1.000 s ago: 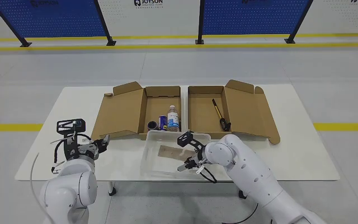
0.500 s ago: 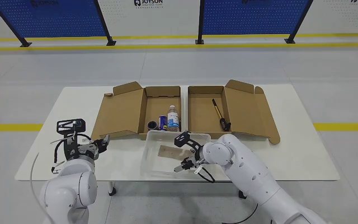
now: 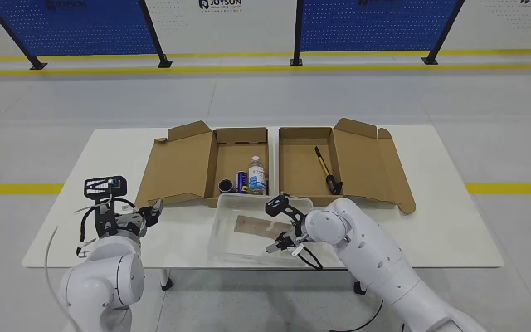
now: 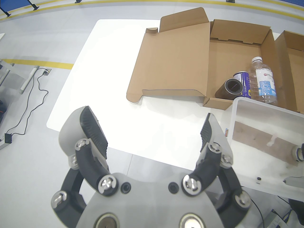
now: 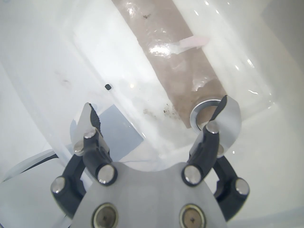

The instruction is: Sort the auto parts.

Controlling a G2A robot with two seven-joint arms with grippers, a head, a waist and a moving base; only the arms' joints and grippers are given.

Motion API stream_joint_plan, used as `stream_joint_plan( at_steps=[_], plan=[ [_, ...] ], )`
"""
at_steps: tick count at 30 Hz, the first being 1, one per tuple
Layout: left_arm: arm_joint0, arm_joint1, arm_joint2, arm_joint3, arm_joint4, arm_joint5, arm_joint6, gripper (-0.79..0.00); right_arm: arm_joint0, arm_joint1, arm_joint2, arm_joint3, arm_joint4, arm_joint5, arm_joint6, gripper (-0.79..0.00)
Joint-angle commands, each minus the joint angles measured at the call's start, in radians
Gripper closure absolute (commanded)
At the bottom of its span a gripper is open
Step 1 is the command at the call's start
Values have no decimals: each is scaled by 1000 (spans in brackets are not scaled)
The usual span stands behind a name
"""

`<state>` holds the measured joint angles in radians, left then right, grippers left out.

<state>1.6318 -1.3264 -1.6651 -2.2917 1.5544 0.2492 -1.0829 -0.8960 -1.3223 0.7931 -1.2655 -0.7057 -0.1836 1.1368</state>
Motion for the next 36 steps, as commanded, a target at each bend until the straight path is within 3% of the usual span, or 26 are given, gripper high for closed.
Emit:
stream_joint_plan(
  at_steps=[1,22,31,36],
  plan=[
    [0,0,0,0,0,0,0,-785,1,-1,0,6,10,-9,-7,-785],
    [0,0,0,0,0,0,0,-785,28,-20,-40,65,68,-68,-57,-785],
    [0,0,0,0,0,0,0,-785,35,-31,-46,97,182,-198,-115,-785],
    [0,0,0,0,0,0,0,-785,57,-39,-61,110,193,-219,-121,-785]
  ],
)
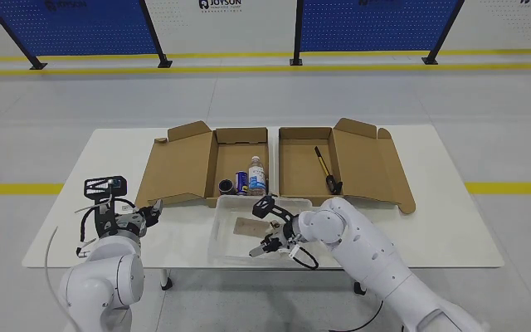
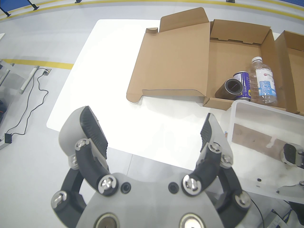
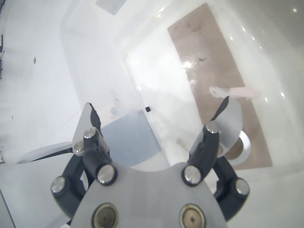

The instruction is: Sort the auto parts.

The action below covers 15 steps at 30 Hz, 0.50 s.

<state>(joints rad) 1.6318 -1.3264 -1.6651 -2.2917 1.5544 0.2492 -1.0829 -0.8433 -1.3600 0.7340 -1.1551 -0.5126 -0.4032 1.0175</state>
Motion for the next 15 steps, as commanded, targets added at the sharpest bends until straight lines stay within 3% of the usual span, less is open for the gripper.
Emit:
stream_joint_plan(
  at_steps=[1,7,15],
  plan=[
    [0,0,0,0,0,0,0,-785,7,-2,-3,-2,-1,3,-3,-785],
    [0,0,0,0,0,0,0,-785,30,7,-8,-59,-136,93,29,-785],
    [0,0,0,0,0,0,0,-785,34,27,-3,-153,-284,207,173,-785]
  ],
)
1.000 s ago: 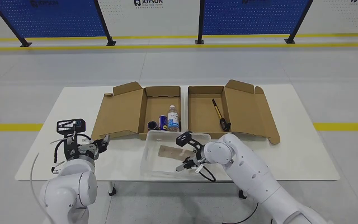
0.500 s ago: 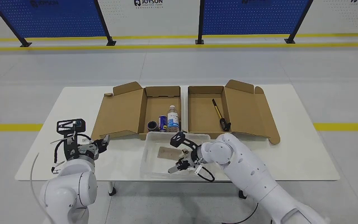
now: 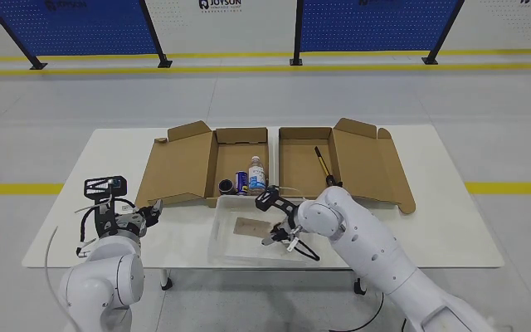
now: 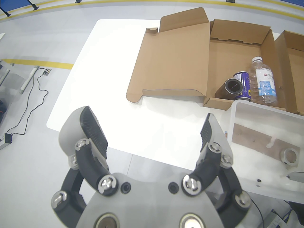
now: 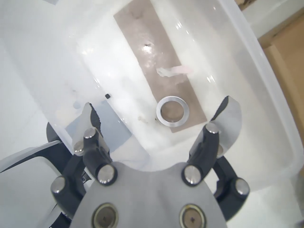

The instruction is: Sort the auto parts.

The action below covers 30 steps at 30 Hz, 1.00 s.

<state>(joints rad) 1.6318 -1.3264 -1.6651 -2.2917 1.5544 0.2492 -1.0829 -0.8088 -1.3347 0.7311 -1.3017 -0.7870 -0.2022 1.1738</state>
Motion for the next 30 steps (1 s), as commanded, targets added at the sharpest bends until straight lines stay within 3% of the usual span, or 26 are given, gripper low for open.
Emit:
stream_joint_plan(
  at_steps=[1,3,4,8,11,17,23,25,30],
  plan=[
    [0,0,0,0,0,0,0,-785,0,2,-1,-9,-19,11,29,-785],
    [0,0,0,0,0,0,0,-785,3,3,-5,-13,-37,22,55,-785],
    [0,0,0,0,0,0,0,-785,5,3,-7,-15,-44,25,63,-714],
    [0,0,0,0,0,0,0,-785,12,2,-14,-11,-68,39,82,-662],
    [0,0,0,0,0,0,0,-785,14,1,-15,0,-70,38,84,-677],
    [0,0,0,0,0,0,0,-785,16,-2,-18,17,-77,38,82,-637],
    [0,0,0,0,0,0,0,-785,19,-3,-17,47,-87,45,73,-388],
    [0,0,0,0,0,0,0,-785,20,-4,-17,53,-95,48,71,-259],
    [0,0,0,0,0,0,0,-785,19,-5,-16,62,-101,48,67,-351]
  ],
)
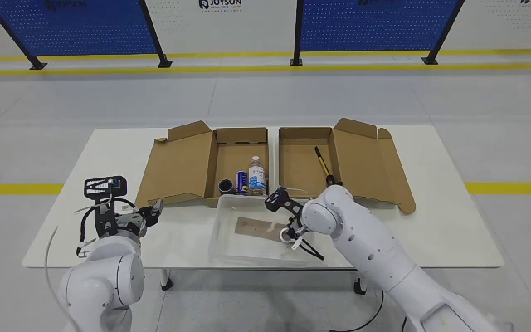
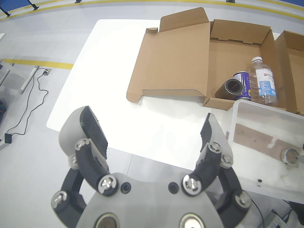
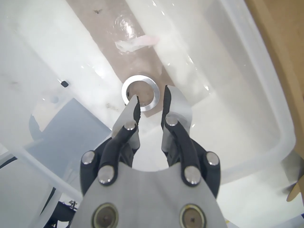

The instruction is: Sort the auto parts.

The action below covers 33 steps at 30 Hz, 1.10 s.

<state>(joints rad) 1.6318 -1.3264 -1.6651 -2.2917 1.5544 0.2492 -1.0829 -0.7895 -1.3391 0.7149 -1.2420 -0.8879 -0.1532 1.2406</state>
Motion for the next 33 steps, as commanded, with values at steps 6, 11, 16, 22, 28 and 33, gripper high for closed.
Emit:
stream_joint_plan(
  at_steps=[6,11,16,22,28,33],
  plan=[
    [0,0,0,0,0,0,0,-785,5,-5,-5,31,-4,-6,-7,-332],
    [0,0,0,0,0,0,0,-785,18,-12,-15,64,-6,-12,-9,-332],
    [0,0,0,0,0,0,0,-785,35,-22,-27,102,-4,-22,-14,-320],
    [0,0,0,0,0,0,0,-785,51,-36,-48,145,3,-32,-18,-296],
    [0,0,0,0,0,0,0,-785,62,-48,-63,174,9,-33,-18,-256],
    [0,0,0,0,0,0,0,-785,68,-55,-66,193,17,-36,-20,-209]
  ],
)
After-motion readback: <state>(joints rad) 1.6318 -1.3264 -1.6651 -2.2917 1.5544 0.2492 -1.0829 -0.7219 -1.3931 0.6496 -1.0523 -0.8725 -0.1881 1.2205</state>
